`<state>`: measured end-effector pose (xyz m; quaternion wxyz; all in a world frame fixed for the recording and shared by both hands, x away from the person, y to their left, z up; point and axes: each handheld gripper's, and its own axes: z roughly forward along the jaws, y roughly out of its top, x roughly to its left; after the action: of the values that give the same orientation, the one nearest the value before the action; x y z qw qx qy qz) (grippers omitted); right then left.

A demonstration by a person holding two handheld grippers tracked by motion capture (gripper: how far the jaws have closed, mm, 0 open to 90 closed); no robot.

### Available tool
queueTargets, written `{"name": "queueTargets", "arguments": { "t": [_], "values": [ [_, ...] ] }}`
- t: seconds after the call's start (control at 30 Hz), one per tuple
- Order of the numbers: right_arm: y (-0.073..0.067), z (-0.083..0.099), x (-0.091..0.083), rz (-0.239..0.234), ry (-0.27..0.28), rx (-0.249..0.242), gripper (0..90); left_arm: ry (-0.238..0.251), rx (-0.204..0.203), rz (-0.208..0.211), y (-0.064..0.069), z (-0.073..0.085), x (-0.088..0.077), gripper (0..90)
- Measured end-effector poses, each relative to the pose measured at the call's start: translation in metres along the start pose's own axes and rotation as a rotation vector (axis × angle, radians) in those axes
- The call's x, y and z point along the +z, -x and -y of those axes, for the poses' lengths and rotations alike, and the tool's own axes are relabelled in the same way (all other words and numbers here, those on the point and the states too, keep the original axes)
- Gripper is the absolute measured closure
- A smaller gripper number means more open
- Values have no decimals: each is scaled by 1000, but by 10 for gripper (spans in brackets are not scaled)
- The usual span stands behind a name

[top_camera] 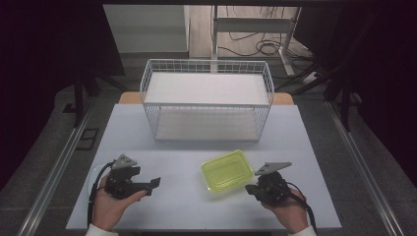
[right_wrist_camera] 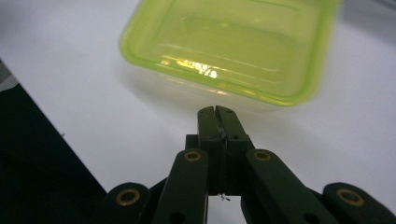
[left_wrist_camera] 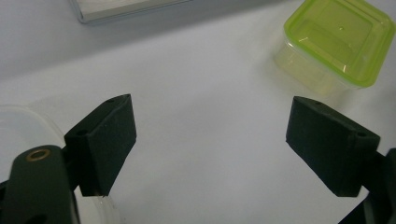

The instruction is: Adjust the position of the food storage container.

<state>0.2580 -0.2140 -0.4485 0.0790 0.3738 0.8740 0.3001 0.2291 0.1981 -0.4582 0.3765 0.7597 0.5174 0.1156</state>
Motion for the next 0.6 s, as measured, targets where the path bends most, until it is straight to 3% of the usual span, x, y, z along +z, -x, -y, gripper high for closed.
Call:
{"name": "queueTargets", "arguments": {
  "t": [0.2,0.27,0.53,0.6],
  "values": [
    [14,1,-10,13,25,35,888,-6,5,9,1,0,1,158],
    [20,-2,-12,44,31,49,888,-7,4,13,2,0,2,159],
    [44,-24,-10,94,59,98,888,-10,-3,16,-1,0,3,163],
    [53,-29,-6,108,64,134,888,-9,-15,44,-2,0,3,167]
  ]
}}
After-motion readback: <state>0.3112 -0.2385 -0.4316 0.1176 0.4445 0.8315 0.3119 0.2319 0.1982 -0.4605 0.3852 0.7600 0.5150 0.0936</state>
